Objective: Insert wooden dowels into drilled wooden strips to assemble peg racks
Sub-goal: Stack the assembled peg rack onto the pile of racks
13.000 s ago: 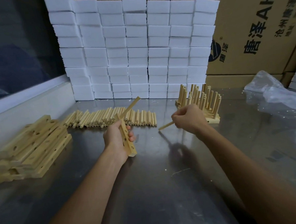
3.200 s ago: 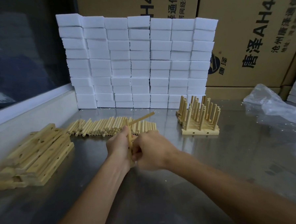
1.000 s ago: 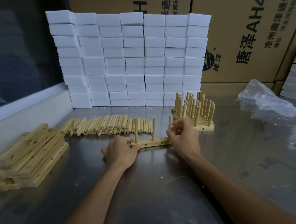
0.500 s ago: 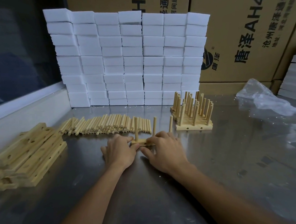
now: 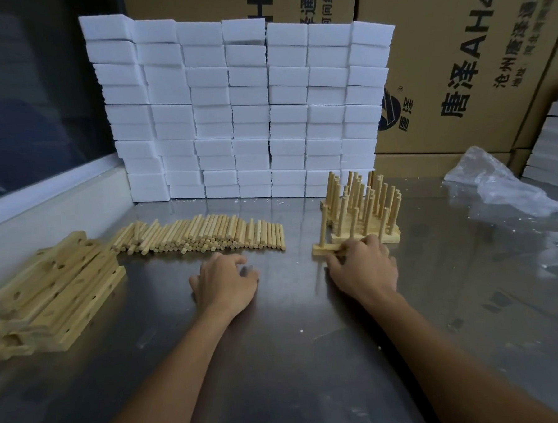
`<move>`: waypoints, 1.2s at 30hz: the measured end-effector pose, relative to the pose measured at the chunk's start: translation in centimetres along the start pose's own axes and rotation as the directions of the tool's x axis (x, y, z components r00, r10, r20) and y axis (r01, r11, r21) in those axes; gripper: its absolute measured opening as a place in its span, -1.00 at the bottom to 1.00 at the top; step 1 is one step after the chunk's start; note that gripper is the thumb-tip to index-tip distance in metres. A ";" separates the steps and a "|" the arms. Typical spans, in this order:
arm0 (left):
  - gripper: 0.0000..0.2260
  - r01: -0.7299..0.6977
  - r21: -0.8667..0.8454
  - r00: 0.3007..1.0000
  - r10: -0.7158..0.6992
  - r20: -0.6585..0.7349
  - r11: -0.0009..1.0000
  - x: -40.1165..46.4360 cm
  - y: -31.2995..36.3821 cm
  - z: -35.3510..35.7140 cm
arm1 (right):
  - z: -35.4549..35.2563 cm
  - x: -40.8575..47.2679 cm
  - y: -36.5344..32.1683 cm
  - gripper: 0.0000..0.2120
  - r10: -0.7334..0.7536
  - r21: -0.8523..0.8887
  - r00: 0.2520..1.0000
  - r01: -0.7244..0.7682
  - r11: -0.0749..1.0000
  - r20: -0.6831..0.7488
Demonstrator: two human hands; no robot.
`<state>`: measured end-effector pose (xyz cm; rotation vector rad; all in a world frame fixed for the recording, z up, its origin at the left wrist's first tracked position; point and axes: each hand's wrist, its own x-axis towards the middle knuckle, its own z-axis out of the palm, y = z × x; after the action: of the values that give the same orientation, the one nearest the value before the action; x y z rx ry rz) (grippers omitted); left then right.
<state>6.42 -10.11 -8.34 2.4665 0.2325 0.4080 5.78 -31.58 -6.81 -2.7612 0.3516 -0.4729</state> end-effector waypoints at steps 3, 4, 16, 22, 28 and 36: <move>-0.70 0.003 -0.017 1.000 -0.003 -0.001 1.000 0.0 0.0 0.0 | 0.1 0.5 0.7 -0.55 0.056 -0.027 0.998 -0.057 0.998 -0.018; -0.71 0.003 -0.021 1.000 -0.003 -0.002 1.000 0.0 0.0 0.0 | 0.1 0.6 1.0 -0.54 0.070 -0.027 0.997 -0.070 0.997 -0.020; -0.79 -0.001 -0.047 1.000 0.000 -0.013 0.999 -0.1 0.0 0.0 | 0.2 1.2 1.8 -0.55 0.065 0.026 0.998 -0.066 0.997 0.018; -0.86 -0.002 -0.049 1.000 0.001 -0.013 0.999 -0.1 0.0 0.0 | -0.2 0.3 0.3 -0.81 -0.001 0.144 0.987 0.025 0.989 -0.163; -0.86 0.000 -0.108 0.998 -0.007 -0.062 0.994 0.6 -0.2 -0.9 | 1.2 -0.6 -2.3 -0.84 -0.182 0.162 0.981 0.190 0.968 -0.064; -0.60 0.358 0.241 0.859 -0.217 -0.463 0.902 2.3 -4.5 -5.5 | 1.5 -0.7 -2.2 -0.83 -0.197 0.202 0.979 0.204 0.958 -0.053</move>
<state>6.39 -2.96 -6.35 2.5620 0.9127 0.8316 6.11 -28.97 -7.62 -2.5988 0.0252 -0.5693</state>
